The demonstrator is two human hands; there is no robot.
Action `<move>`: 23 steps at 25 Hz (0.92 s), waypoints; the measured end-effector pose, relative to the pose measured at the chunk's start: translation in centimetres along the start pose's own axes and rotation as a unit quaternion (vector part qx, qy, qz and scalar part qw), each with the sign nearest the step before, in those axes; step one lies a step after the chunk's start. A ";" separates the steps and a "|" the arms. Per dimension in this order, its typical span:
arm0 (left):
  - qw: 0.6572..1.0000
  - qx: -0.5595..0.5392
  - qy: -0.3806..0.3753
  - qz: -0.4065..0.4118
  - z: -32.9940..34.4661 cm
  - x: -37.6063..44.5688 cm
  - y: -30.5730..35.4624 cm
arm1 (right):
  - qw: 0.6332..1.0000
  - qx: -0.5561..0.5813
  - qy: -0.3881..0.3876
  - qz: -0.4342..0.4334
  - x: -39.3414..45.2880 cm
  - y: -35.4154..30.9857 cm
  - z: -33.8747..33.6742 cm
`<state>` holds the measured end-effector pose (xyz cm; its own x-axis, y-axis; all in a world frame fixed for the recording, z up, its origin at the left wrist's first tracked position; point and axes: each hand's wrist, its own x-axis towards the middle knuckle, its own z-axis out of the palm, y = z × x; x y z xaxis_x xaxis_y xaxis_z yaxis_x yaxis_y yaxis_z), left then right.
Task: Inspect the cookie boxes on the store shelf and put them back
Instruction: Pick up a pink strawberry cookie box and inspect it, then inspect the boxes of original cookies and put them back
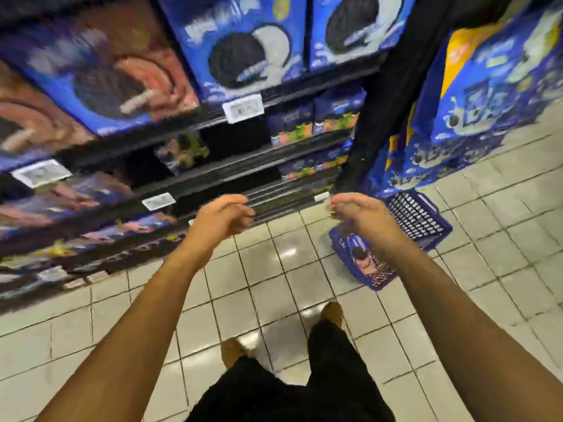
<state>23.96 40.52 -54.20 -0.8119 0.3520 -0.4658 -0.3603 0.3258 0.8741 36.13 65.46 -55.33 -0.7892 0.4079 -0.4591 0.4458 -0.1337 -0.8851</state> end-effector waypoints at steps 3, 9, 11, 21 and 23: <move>0.999 -0.027 0.012 0.043 -6.7 -3.5 2.7 | 0.994 -0.060 -0.072 -0.059 -1.5 -5.2 7.5; 0.977 -0.076 0.089 0.180 -20.7 -11.5 10.2 | 0.957 -0.112 -0.155 -0.218 -6.2 -17.7 21.9; 0.961 -0.084 0.126 0.230 -24.4 -13.6 12.7 | 0.939 -0.115 -0.156 -0.284 -7.9 -21.9 24.4; 0.903 -0.035 0.186 0.385 -31.4 -18.3 23.4 | 0.847 -0.183 -0.126 -0.482 -12.8 -37.6 26.8; 0.901 -0.021 0.164 0.402 -30.4 -17.2 26.5 | 0.838 -0.177 -0.090 -0.508 -12.7 -40.2 24.8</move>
<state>14.38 16.48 -18.84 -0.9075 0.1795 0.3797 0.3933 0.0460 0.9182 17.72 43.24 -15.82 -0.8738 0.0003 0.4862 -0.4239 0.4895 -0.7620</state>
